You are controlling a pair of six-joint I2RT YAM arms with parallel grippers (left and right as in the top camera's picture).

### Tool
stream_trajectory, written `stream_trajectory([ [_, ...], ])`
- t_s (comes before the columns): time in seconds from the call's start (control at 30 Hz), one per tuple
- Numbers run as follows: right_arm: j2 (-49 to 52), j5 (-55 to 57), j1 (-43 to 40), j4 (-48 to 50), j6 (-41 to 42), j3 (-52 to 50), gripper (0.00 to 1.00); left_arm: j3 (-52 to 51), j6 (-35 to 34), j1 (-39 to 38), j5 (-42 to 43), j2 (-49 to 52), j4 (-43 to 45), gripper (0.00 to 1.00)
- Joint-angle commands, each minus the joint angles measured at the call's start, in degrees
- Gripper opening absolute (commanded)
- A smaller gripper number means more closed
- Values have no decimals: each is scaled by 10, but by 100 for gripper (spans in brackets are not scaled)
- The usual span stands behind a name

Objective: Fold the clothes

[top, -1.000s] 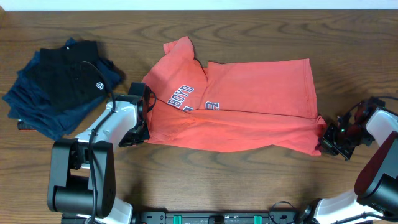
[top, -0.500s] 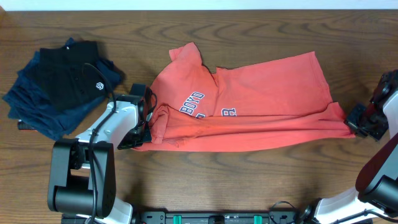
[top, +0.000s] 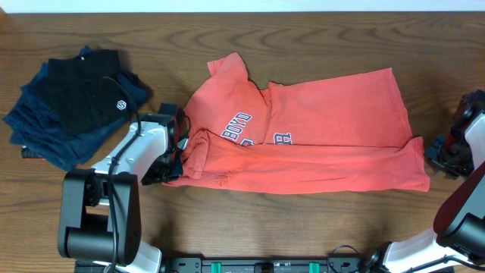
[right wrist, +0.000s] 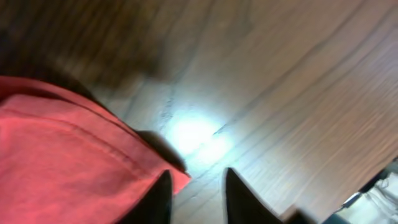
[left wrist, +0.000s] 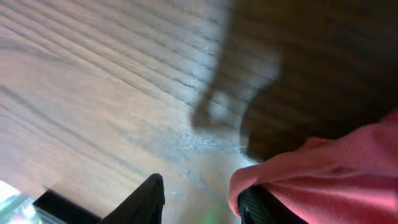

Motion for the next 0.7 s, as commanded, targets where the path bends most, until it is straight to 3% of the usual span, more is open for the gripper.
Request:
stream_trajectory([
  [0.0,1,27,-10,0,6,0,36,55,-3,3,-14,-21,-13,41],
  [0.23,1,-64,-8,2,7,11,43,84,10,-12,110,-63,1,41],
  [0.47,1,-93,2,3,-8,11,43,82,5,-20,68,-63,-10,45],
  [0.67,1,-104,3,3,-11,17,44,97,6,-19,-26,-64,-12,46],
])
